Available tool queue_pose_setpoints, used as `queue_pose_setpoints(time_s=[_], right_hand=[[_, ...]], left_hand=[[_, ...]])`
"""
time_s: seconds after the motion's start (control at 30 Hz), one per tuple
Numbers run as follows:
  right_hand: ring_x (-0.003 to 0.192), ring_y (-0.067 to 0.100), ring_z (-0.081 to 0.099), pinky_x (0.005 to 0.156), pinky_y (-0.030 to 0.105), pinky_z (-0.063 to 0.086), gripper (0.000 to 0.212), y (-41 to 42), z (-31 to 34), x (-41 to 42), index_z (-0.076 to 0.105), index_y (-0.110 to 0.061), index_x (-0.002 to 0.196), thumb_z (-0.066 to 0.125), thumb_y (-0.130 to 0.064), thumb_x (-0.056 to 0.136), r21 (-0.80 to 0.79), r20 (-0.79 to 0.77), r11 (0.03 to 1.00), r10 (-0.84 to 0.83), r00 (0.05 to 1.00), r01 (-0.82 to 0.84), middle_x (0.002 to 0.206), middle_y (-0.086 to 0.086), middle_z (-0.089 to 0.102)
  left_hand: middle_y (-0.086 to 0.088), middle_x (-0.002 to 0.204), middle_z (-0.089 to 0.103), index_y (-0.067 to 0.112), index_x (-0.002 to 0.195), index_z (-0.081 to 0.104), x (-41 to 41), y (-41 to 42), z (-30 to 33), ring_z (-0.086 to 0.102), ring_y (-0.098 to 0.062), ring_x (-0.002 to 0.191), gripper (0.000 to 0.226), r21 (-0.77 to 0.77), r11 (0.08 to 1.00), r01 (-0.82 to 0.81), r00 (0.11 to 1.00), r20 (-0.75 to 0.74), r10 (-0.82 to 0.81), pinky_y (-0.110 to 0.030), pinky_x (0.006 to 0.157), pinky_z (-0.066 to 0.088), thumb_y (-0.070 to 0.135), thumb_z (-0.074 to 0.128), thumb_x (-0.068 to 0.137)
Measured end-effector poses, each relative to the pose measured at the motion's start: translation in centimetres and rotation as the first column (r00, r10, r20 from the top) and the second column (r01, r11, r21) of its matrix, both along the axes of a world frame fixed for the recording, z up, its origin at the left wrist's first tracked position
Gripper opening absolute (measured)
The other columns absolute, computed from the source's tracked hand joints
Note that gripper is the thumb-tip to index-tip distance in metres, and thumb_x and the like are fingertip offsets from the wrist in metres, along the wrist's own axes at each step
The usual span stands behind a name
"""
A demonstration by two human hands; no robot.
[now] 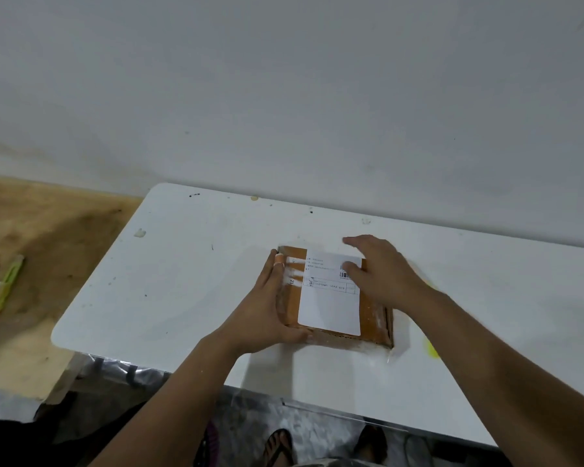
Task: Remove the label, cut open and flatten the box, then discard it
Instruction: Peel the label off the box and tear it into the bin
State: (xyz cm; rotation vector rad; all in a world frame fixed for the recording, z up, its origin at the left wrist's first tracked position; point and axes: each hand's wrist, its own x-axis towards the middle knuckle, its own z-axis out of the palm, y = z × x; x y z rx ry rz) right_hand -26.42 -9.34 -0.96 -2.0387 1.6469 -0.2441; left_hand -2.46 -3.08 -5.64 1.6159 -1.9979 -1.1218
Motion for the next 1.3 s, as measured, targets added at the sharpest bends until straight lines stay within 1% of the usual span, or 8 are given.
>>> queue_pose_setpoints(time_s=[0.1, 0.2, 0.37, 0.5, 0.7, 0.93, 1.1, 1.3], right_hand=[[0.133, 0.024, 0.044, 0.109, 0.046, 0.037, 0.045, -2.4, 0.0, 2.5, 0.046, -0.022, 0.143, 0.047, -0.034, 0.099, 0.172, -0.042, 0.982, 0.091, 0.995, -0.083, 0.147, 0.000, 0.048], [0.110, 0.020, 0.059, 0.092, 0.036, 0.049, 0.032, -3.7, 0.5, 3.9, 0.063, -0.018, 0.125, 0.049, -0.021, 0.096, 0.311, 0.018, 0.940, 0.142, 0.990, -0.141, 0.127, 0.001, 0.063], [0.097, 0.016, 0.065, 0.083, 0.036, 0.056, 0.028, -4.3, 1.1, 4.1, 0.072, -0.018, 0.111, 0.057, -0.013, 0.089, 0.296, 0.052, 0.945, 0.127, 0.991, -0.137, 0.111, -0.003, 0.070], [0.093, 0.016, 0.066, 0.080, 0.036, 0.057, 0.022, -4.5, 1.1, 4.1, 0.072, -0.018, 0.102, 0.057, -0.012, 0.086, 0.326, 0.096, 0.939, 0.087, 0.992, -0.113, 0.102, -0.005, 0.070], [0.092, 0.014, 0.060, 0.071, 0.031, 0.048, 0.026, -6.0, 0.7, 4.2, 0.062, -0.021, 0.102, 0.061, -0.026, 0.077, 0.492, 0.084, 0.864, 0.075, 0.994, -0.107, 0.098, -0.005, 0.064], [0.062, 0.019, 0.031, 0.059, 0.036, 0.023, 0.022, -7.1, 0.4, 4.6, 0.039, -0.014, 0.071, 0.060, -0.020, 0.070, 0.559, 0.072, 0.811, 0.159, 0.985, -0.172, 0.064, -0.003, 0.037], [0.071, 0.023, 0.061, 0.063, 0.033, 0.045, 0.016, -8.2, 0.2, 3.9, 0.053, -0.010, 0.077, 0.056, -0.021, 0.088, 0.747, 0.195, 0.661, -0.113, 0.974, -0.072, 0.081, 0.009, 0.062], [0.081, 0.019, 0.064, 0.069, 0.032, 0.048, 0.014, -7.8, -1.0, 3.0, 0.061, -0.020, 0.089, 0.054, -0.028, 0.097, 0.600, 0.285, 0.785, -0.028, 0.958, -0.156, 0.088, 0.001, 0.069]], left_hand=[[0.026, 0.158, -0.027, 0.030, 0.153, -0.023, 0.0, 0.0, 0.0, -0.020, 0.022, 0.136, 0.144, -0.013, 1.000, 0.006, 1.000, -0.001, -0.006, -0.011, 0.110, 0.012, 0.059, 0.084, 0.061], [0.023, 0.158, -0.028, 0.028, 0.153, -0.022, 0.0, -0.1, 0.0, -0.021, 0.021, 0.136, 0.144, -0.020, 1.000, 0.003, 1.000, -0.005, -0.003, -0.005, 0.107, 0.010, 0.054, 0.086, 0.062], [0.022, 0.158, -0.029, 0.028, 0.153, -0.023, 0.0, -0.1, -0.1, -0.021, 0.027, 0.131, 0.144, -0.026, 1.000, 0.010, 1.000, 0.000, -0.010, 0.007, 0.098, 0.007, 0.055, 0.086, 0.063], [0.025, 0.156, -0.030, 0.031, 0.152, -0.025, 0.0, -0.1, 0.0, -0.020, 0.030, 0.128, 0.144, -0.009, 1.000, 0.016, 1.000, -0.002, -0.016, -0.007, 0.106, 0.017, 0.054, 0.086, 0.063], [0.030, 0.153, -0.033, 0.036, 0.149, -0.029, -0.2, -0.1, 0.3, -0.021, 0.030, 0.125, 0.143, 0.023, 0.999, 0.038, 0.999, 0.024, -0.038, -0.015, 0.111, 0.017, 0.058, 0.084, 0.064], [0.029, 0.153, -0.034, 0.033, 0.149, -0.029, -0.1, -0.2, 0.1, -0.025, 0.025, 0.130, 0.143, 0.014, 0.999, 0.046, 0.999, 0.009, -0.046, -0.006, 0.107, 0.012, 0.055, 0.085, 0.066], [0.027, 0.153, -0.035, 0.031, 0.149, -0.030, 0.1, -0.2, -0.1, -0.026, 0.019, 0.135, 0.143, -0.002, 0.999, 0.052, 0.999, 0.005, -0.052, 0.000, 0.104, 0.006, 0.054, 0.085, 0.066], [0.031, 0.153, -0.033, 0.034, 0.150, -0.027, -0.1, -0.1, 0.0, -0.020, 0.014, 0.140, 0.145, 0.006, 1.000, 0.021, 1.000, -0.008, -0.021, -0.019, 0.117, 0.017, 0.056, 0.086, 0.063]])
